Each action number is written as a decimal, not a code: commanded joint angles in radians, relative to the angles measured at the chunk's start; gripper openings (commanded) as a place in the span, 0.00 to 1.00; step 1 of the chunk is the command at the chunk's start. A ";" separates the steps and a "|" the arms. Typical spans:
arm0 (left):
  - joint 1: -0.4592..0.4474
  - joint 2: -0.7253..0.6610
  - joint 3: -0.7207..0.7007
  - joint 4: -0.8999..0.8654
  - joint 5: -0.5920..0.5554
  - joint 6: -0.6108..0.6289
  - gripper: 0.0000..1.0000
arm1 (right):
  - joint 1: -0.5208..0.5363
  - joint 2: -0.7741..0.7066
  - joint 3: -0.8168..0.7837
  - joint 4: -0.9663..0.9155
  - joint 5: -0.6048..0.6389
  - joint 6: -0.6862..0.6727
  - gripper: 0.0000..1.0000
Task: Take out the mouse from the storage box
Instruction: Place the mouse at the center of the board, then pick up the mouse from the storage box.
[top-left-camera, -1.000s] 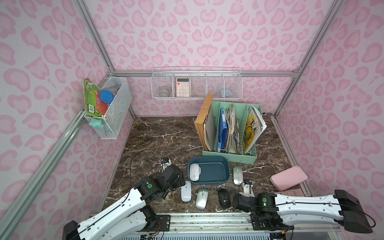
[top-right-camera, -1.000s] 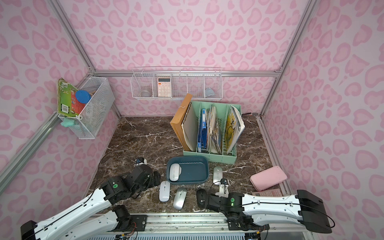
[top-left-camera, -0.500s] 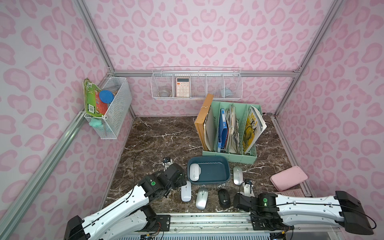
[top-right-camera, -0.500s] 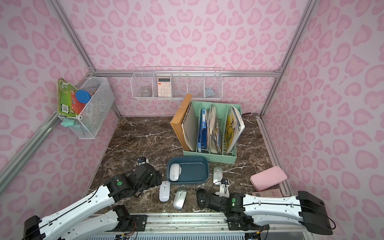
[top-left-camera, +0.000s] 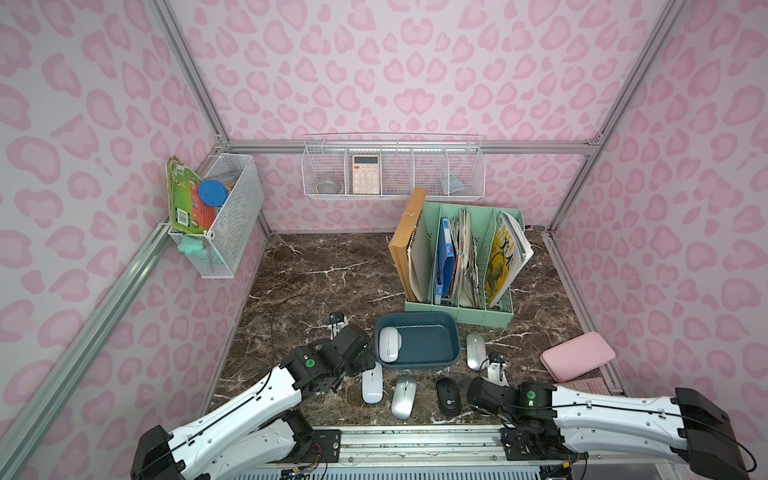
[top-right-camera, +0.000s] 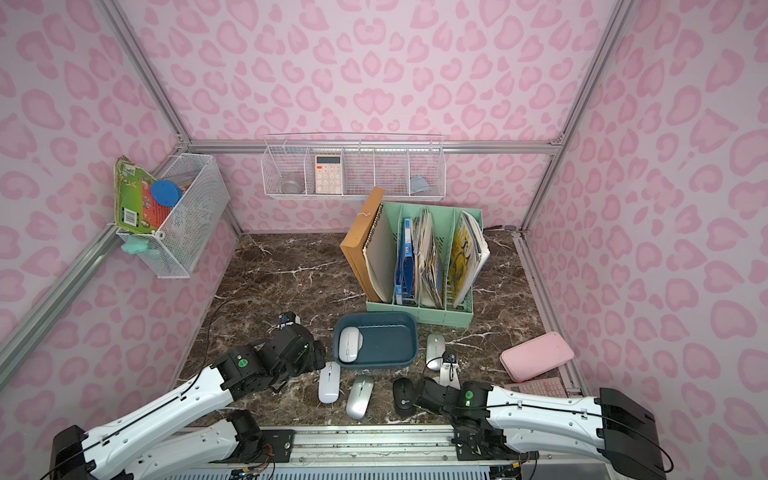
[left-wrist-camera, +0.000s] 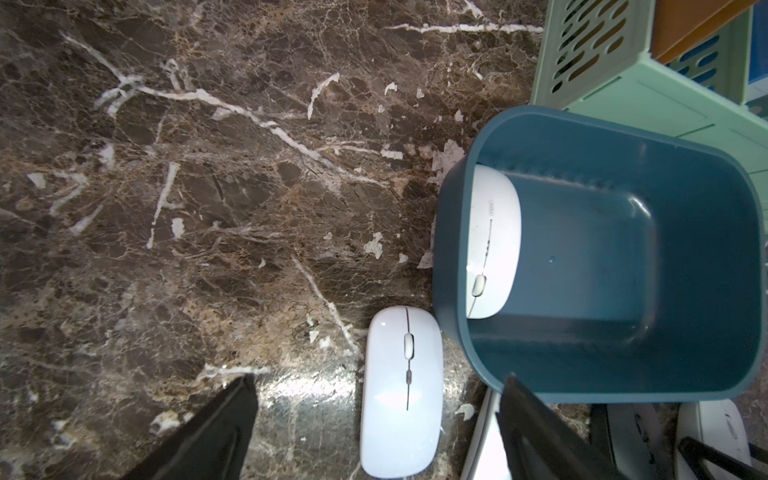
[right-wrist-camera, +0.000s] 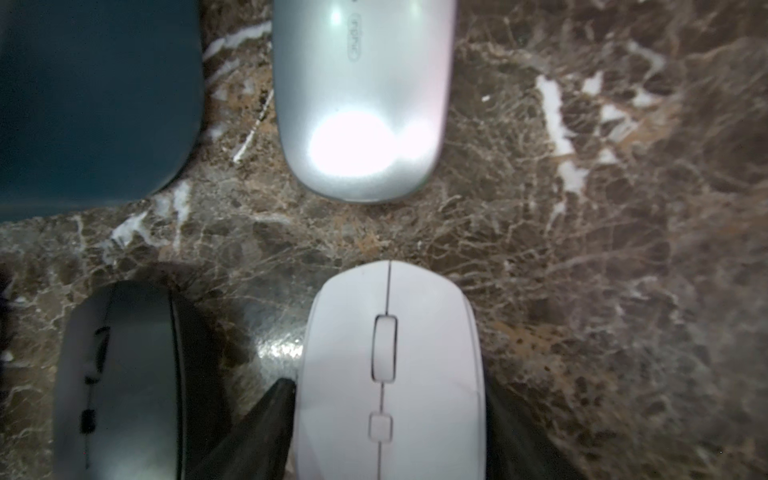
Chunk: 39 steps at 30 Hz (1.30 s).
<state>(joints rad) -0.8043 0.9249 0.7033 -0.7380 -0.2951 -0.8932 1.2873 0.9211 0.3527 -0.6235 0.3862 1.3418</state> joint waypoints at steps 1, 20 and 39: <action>0.001 0.011 0.017 -0.001 0.010 0.013 0.94 | -0.003 0.010 0.003 0.002 -0.003 -0.020 0.77; -0.083 0.418 0.372 -0.095 0.005 0.065 0.91 | -0.183 -0.249 0.037 0.095 0.034 -0.335 0.85; -0.080 0.813 0.587 -0.117 0.077 0.025 0.91 | -0.434 -0.327 -0.097 0.394 -0.118 -0.610 0.84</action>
<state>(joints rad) -0.8928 1.7195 1.2785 -0.8211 -0.2253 -0.8413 0.8608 0.5835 0.2653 -0.3027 0.2996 0.7784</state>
